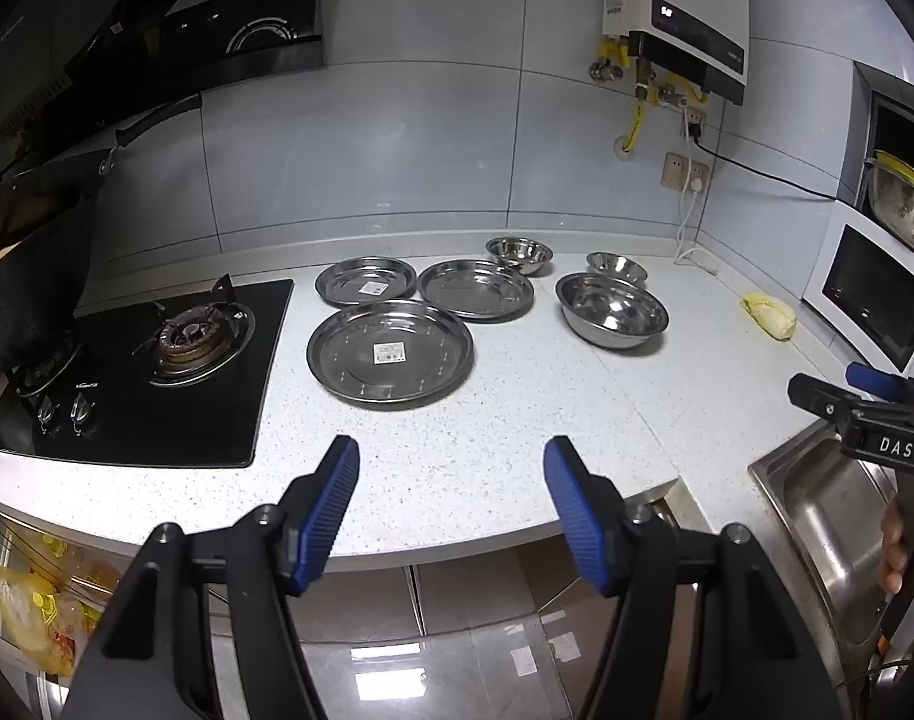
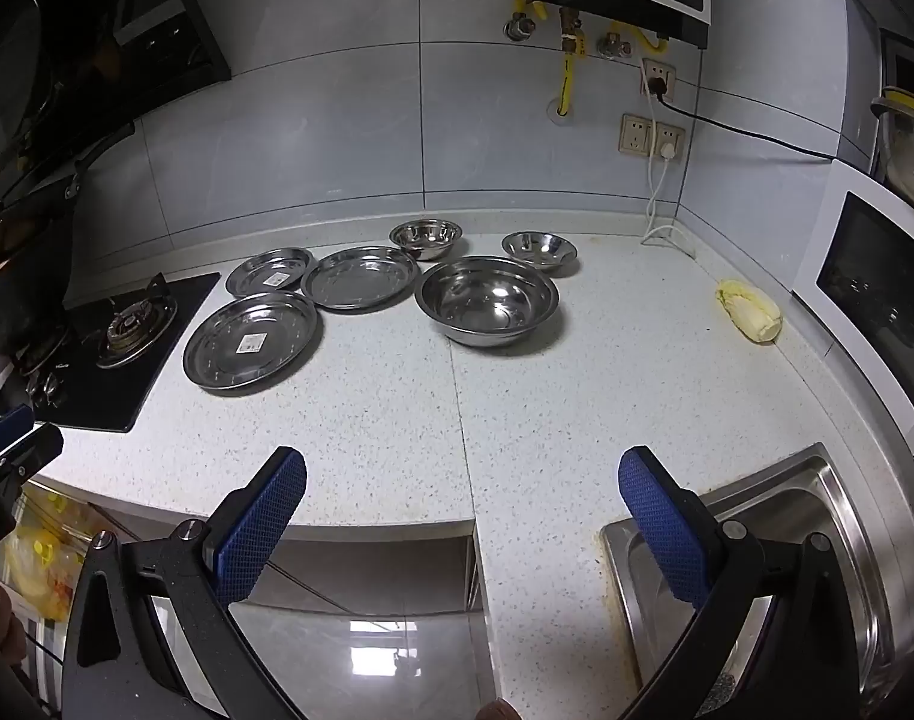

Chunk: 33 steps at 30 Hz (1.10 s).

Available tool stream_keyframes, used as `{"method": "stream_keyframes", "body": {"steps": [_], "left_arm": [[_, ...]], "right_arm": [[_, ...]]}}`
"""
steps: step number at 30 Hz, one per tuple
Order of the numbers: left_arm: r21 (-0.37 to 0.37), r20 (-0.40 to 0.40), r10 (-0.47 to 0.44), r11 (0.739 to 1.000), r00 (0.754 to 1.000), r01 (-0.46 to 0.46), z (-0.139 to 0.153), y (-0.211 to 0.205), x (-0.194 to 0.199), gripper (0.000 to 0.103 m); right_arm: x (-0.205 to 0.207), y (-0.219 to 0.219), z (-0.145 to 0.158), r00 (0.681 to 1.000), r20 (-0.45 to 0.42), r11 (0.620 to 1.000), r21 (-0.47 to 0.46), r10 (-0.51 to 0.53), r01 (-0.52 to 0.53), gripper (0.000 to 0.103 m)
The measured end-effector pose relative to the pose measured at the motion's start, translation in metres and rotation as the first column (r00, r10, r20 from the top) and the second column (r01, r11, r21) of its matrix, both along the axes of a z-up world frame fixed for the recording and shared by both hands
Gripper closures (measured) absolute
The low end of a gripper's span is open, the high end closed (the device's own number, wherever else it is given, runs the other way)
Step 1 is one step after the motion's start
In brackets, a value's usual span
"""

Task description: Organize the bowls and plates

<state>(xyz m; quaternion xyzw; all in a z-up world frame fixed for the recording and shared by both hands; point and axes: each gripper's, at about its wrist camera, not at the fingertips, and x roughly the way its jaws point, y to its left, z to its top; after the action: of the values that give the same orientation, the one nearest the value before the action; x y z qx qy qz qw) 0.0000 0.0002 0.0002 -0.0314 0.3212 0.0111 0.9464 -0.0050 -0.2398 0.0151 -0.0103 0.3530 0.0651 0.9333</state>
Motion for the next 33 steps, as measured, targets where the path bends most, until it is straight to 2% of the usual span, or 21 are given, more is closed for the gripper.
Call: {"method": "stream_keyframes", "body": {"steps": [33], "left_arm": [[0.001, -0.022, 0.014, 1.0, 1.0, -0.014, -0.01, 0.004, 0.004, 0.04]], "right_arm": [[0.008, 0.0, -0.005, 1.0, -0.019, 1.0, -0.007, 0.015, -0.015, 0.001]]}}
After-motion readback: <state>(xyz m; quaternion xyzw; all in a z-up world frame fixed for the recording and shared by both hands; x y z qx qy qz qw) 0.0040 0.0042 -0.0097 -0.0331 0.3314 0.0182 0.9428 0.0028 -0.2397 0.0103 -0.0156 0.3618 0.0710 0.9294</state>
